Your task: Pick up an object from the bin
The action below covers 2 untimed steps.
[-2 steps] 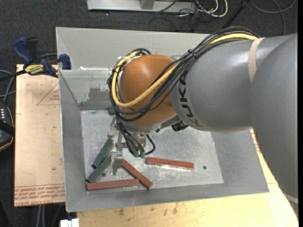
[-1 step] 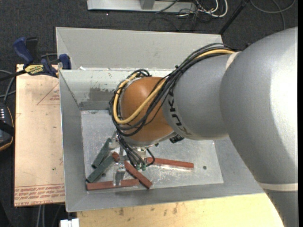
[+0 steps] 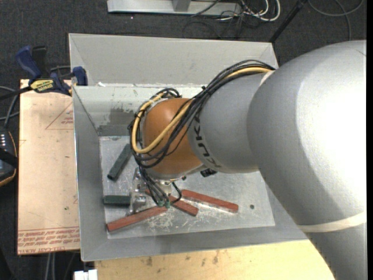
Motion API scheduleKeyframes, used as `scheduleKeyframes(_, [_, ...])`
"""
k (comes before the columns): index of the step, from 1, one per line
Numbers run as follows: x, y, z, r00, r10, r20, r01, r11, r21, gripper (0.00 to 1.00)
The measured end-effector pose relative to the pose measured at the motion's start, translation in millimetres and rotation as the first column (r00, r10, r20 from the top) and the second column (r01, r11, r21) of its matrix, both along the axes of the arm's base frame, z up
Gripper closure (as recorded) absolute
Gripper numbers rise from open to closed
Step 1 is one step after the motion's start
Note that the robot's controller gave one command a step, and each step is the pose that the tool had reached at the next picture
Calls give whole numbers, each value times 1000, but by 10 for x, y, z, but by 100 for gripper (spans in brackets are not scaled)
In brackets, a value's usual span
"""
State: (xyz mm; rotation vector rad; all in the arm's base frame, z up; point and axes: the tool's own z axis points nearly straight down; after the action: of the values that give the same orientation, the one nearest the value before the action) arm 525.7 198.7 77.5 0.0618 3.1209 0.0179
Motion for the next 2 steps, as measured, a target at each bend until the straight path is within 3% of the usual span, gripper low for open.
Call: scheduleKeyframes(2, [0, 1, 0, 1000, -1, 0, 1, 1000, 0, 100])
